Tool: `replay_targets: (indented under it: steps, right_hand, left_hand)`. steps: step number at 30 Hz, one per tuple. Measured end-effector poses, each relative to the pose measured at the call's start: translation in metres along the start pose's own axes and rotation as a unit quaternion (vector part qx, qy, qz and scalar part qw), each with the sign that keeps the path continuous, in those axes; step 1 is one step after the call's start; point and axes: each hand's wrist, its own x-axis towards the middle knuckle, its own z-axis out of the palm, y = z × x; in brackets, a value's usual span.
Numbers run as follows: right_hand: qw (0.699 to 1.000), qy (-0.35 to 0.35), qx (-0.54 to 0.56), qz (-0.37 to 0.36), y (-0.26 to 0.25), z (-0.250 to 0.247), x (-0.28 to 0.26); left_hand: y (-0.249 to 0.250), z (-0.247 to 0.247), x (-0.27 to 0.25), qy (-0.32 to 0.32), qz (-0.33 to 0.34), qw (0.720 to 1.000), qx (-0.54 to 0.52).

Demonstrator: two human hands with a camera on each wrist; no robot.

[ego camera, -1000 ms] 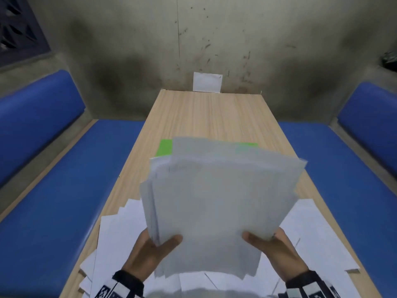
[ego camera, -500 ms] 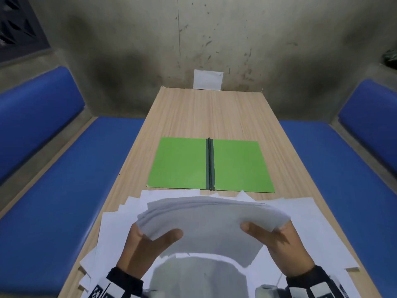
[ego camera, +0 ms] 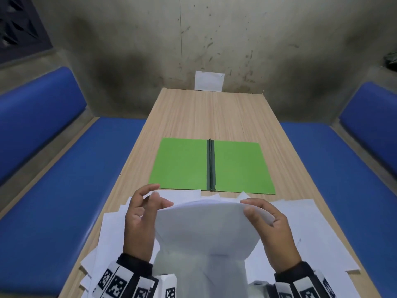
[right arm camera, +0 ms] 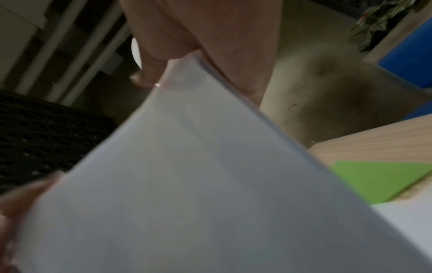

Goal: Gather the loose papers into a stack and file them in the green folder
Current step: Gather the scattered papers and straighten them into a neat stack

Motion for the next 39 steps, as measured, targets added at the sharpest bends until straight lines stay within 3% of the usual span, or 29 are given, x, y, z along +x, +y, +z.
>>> replay_targets:
  steps: [3,4,6,9,13,19,22,25,28,31,34,39]
  right_hand:
    - [0.995,-0.074,-0.045,0.047,0.013,-0.009,-0.002]
    - [0.992,-0.080,-0.062,0.075,0.019,-0.011,-0.002]
    - [0.987,-0.075,-0.087,0.117,0.030,-0.013,0.000]
    - [0.984,-0.076,-0.099,0.126,0.035,-0.011,0.002]
    - [0.988,-0.077,-0.061,0.117,0.026,-0.010,0.002]
    - [0.975,-0.066,-0.129,0.166,0.056,-0.016,-0.007]
    - [0.972,-0.034,-0.164,0.167,0.075,-0.017,-0.009]
    - [0.977,-0.026,-0.124,0.169,0.083,-0.023,-0.009]
    - [0.981,-0.003,-0.123,0.147,0.084,-0.032,-0.007]
    - [0.978,0.064,-0.133,0.149,0.084,-0.052,-0.004]
    - [0.947,0.118,-0.217,0.204,0.102,-0.088,-0.004]
    - [0.822,0.095,-0.400,0.393,0.130,-0.122,-0.005]
  left_hand:
    - [-0.009,-0.016,0.003,-0.106,-0.008,0.992,0.073]
    - [-0.013,-0.019,0.002,-0.155,-0.019,0.978,0.138]
    - [-0.021,-0.018,0.000,-0.183,-0.052,0.961,0.202]
    - [-0.029,-0.010,-0.010,-0.150,-0.136,0.964,0.170]
    - [-0.023,-0.013,-0.011,-0.125,-0.169,0.970,0.119]
    - [-0.062,-0.027,-0.028,-0.172,-0.237,0.938,0.187]
    - [-0.074,-0.025,-0.036,-0.137,-0.258,0.936,0.197]
    - [-0.080,-0.026,-0.032,-0.112,-0.274,0.943,0.155]
    - [-0.070,-0.031,-0.020,-0.059,-0.271,0.950,0.146]
    - [-0.061,-0.052,-0.008,0.016,-0.248,0.955,0.161]
    - [-0.055,-0.081,-0.003,0.094,-0.251,0.945,0.186]
    - [-0.070,-0.137,-0.010,0.167,-0.254,0.913,0.273]
